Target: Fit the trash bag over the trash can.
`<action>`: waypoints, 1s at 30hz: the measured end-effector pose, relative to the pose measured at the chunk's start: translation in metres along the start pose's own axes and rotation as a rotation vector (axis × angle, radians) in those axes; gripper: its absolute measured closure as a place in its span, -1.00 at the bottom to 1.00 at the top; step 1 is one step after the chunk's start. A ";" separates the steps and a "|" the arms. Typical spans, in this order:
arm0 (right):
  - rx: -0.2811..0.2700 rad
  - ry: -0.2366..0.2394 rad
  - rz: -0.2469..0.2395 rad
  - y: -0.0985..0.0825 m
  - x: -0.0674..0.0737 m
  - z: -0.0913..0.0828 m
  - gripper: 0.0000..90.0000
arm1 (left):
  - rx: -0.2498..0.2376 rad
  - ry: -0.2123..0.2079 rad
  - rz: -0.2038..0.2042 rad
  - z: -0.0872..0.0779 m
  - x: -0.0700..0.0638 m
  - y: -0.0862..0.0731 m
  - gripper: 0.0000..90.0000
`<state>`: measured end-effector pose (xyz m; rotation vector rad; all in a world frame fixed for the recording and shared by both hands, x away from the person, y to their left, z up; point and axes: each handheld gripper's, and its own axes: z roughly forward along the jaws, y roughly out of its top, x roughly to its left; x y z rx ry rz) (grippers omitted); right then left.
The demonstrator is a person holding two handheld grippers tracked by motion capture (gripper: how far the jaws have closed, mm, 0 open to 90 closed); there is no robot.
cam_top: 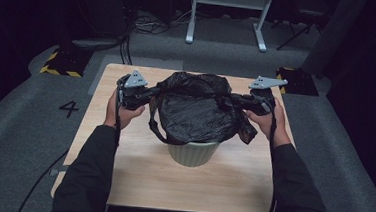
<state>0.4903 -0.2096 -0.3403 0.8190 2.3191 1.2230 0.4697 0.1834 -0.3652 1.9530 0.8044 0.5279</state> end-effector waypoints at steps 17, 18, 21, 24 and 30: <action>0.053 0.115 0.161 -0.030 -0.013 0.040 1.00 | 0.115 -0.135 -0.069 0.047 -0.008 -0.015 1.00; 0.057 0.116 0.165 -0.031 -0.013 0.041 1.00 | 0.120 -0.151 -0.069 0.048 -0.008 -0.015 1.00; 0.070 0.132 0.182 -0.032 -0.013 0.042 1.00 | 0.138 -0.153 -0.066 0.050 -0.008 -0.016 1.00; 0.104 0.133 0.201 -0.031 -0.014 0.045 1.00 | 0.168 -0.139 -0.072 0.053 -0.008 -0.015 1.00; 0.168 0.101 0.214 -0.039 -0.016 0.053 1.00 | 0.143 -0.109 -0.084 0.050 -0.006 -0.022 0.90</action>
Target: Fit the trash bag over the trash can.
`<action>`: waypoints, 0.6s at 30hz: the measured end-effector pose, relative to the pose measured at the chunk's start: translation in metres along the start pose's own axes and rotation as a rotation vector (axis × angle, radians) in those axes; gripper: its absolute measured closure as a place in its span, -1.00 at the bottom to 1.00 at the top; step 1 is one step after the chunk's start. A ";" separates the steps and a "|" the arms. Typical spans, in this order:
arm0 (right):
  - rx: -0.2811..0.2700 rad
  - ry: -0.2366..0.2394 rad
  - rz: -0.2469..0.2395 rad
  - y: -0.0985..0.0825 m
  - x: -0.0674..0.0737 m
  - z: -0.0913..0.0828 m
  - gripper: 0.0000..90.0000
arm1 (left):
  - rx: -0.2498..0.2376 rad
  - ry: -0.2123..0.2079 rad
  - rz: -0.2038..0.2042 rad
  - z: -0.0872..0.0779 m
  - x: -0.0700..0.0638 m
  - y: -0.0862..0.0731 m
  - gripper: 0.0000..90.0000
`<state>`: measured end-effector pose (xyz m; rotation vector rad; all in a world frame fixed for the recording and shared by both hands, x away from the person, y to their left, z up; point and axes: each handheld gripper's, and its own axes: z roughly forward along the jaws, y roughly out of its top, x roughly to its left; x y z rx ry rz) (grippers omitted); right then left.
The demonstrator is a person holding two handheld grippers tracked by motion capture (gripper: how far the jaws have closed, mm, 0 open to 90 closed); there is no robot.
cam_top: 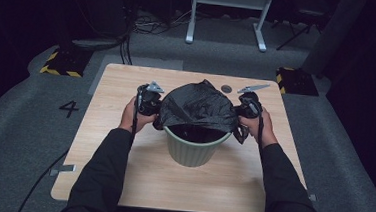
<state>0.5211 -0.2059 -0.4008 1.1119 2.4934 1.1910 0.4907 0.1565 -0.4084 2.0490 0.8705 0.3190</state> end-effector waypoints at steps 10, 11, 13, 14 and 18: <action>-0.128 -0.081 -0.092 -0.017 -0.002 -0.042 0.30 | -0.161 0.138 -0.068 -0.052 0.012 -0.019 -0.32; -0.144 -0.080 -0.101 -0.019 -0.002 -0.047 0.22 | -0.174 0.132 -0.064 -0.058 0.013 -0.022 -0.37; -0.160 -0.100 -0.105 -0.021 -0.002 -0.056 0.00 | -0.191 0.130 -0.047 -0.068 0.013 -0.024 -0.41; -0.178 -0.104 -0.110 -0.022 -0.002 -0.061 -0.09 | -0.189 0.122 -0.032 -0.072 0.012 -0.025 -0.43; -0.264 -0.125 -0.115 -0.024 -0.004 -0.084 -0.33 | -0.171 0.104 0.045 -0.084 0.001 -0.026 -0.52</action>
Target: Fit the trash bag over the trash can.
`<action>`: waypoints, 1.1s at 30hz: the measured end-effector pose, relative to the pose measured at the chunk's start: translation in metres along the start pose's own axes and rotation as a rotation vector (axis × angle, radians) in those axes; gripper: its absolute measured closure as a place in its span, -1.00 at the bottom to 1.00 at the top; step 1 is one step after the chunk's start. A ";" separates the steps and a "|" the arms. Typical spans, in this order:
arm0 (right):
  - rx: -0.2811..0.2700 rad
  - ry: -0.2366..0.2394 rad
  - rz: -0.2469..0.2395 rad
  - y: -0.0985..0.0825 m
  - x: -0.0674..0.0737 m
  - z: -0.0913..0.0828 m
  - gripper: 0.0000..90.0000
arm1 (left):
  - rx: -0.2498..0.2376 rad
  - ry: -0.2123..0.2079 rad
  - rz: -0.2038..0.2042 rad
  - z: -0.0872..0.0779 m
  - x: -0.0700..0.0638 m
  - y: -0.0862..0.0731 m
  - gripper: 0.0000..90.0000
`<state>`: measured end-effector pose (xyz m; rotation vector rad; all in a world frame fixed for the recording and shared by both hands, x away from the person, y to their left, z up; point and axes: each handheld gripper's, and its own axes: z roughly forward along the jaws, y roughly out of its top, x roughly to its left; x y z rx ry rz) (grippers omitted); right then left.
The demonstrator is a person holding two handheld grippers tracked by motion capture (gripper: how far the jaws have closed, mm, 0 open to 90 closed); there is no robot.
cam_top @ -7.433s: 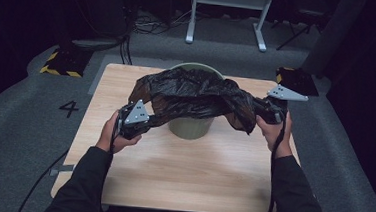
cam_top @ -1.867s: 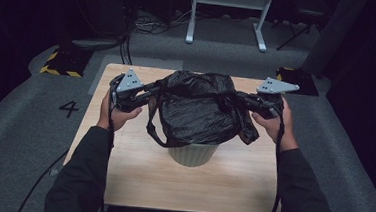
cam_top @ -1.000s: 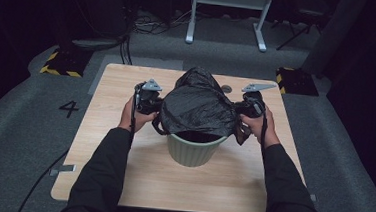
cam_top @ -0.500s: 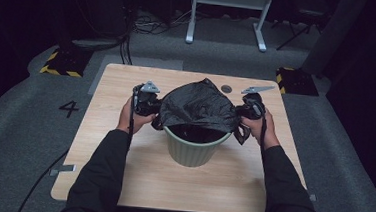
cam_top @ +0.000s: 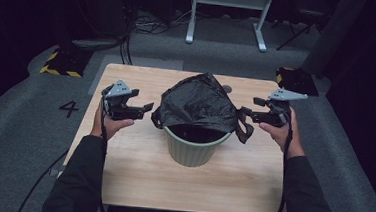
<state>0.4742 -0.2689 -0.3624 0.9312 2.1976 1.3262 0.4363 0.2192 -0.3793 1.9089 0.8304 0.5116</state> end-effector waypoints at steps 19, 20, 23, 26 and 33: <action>-0.101 0.258 -0.255 -0.006 0.082 -0.059 -0.56 | 0.069 -0.142 0.201 -0.008 -0.054 -0.006 -0.30; -0.087 0.256 -0.277 -0.008 0.086 -0.057 -0.57 | 0.074 -0.141 0.202 -0.007 -0.053 -0.006 -0.26; -0.048 0.211 -0.319 -0.013 0.091 -0.048 -0.38 | 0.088 -0.117 0.214 -0.004 -0.053 -0.007 -0.04; -0.027 0.180 -0.347 -0.018 0.092 -0.040 0.07 | 0.117 -0.078 0.249 0.000 -0.055 -0.009 0.26; -0.029 0.167 -0.356 -0.031 0.090 -0.035 0.99 | 0.106 -0.091 0.287 0.003 -0.060 -0.016 1.00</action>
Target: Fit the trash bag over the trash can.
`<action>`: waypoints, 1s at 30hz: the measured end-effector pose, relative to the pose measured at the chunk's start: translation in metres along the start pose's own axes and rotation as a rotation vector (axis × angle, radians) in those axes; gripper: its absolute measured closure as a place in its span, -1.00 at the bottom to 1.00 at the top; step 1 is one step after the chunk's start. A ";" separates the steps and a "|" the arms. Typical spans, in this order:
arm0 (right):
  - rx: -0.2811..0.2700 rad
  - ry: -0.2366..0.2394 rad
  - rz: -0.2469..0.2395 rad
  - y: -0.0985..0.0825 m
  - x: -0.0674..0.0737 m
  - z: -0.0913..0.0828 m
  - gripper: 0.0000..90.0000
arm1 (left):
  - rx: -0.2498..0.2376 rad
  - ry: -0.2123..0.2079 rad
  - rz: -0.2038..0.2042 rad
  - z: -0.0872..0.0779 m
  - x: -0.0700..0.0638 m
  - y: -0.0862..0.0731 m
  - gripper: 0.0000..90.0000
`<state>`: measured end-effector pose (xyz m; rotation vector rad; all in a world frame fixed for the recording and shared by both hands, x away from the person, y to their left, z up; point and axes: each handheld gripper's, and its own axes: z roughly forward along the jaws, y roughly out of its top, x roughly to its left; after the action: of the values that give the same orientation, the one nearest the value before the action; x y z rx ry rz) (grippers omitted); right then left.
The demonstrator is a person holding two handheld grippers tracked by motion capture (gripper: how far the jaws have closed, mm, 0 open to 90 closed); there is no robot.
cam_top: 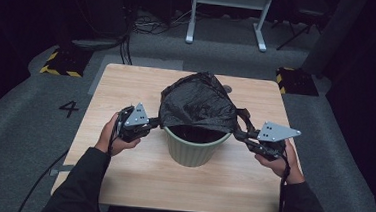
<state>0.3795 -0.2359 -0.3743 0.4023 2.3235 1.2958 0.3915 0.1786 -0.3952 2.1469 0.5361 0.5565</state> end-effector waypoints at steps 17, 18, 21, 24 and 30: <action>0.025 0.140 0.031 -0.033 0.023 0.005 1.00 | 0.020 -0.034 0.021 -0.001 -0.018 -0.021 1.00; 0.036 0.145 0.041 -0.036 0.022 0.007 1.00 | 0.031 -0.034 0.023 0.001 -0.019 -0.023 1.00; 0.076 0.158 0.070 -0.048 0.022 0.015 1.00 | 0.044 -0.014 0.015 0.004 -0.022 -0.028 1.00; 0.068 0.161 0.089 -0.054 0.021 0.018 1.00 | -0.023 0.027 -0.029 -0.004 -0.019 -0.026 0.63; 0.019 0.144 0.073 -0.048 0.022 0.011 0.97 | -0.147 0.111 -0.056 -0.028 -0.020 -0.013 -0.28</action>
<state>0.3645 -0.2425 -0.4253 0.4164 2.4626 1.3798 0.3573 0.1919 -0.3943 1.9643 0.5958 0.6656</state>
